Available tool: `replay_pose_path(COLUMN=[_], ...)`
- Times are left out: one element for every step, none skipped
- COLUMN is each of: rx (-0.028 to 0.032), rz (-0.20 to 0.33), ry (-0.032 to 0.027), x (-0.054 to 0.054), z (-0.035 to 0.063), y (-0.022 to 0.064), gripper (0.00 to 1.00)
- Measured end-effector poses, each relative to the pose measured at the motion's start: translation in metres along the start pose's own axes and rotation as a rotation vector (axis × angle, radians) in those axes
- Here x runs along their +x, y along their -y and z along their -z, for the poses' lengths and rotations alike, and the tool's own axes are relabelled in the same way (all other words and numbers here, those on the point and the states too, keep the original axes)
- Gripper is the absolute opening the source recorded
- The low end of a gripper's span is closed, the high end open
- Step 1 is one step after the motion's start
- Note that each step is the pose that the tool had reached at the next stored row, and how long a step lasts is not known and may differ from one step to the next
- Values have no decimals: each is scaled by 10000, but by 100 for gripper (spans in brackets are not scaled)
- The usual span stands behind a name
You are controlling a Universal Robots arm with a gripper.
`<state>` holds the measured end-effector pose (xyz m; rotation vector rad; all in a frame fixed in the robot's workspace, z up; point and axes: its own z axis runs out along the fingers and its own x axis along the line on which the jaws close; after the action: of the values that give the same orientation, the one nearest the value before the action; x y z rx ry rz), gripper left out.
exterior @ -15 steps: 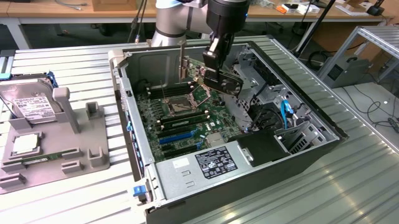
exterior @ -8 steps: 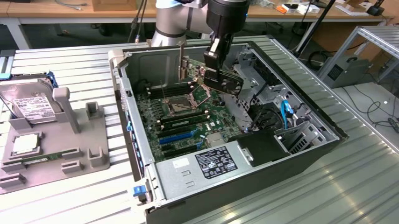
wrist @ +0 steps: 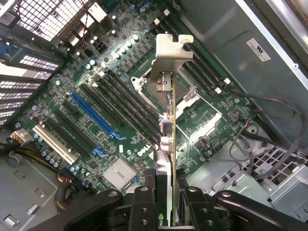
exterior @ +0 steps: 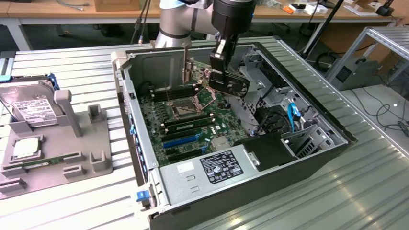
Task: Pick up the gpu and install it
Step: 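Insert the gpu into the slot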
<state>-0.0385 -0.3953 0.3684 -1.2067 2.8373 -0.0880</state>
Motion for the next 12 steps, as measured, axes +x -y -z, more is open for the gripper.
replay_pose_path(rx=[-2,-3,-4,-6,-7,-8,-9,-10,-12,-14,-14,-15], rz=[47,111,149,191,237,258,295,339,396,449,474,500], ry=[3,8,11,14,18,19,22,25,29,34,35,37], x=[0,0,0,0,0,0,0,0,0,0,0,0], z=[0,0,0,0,0,0,0,0,0,0,0,0], y=[0,0,0,0,0,0,0,0,0,0,0,0], gripper=[27,27,27,27,27,27,27,27,27,27,27,27])
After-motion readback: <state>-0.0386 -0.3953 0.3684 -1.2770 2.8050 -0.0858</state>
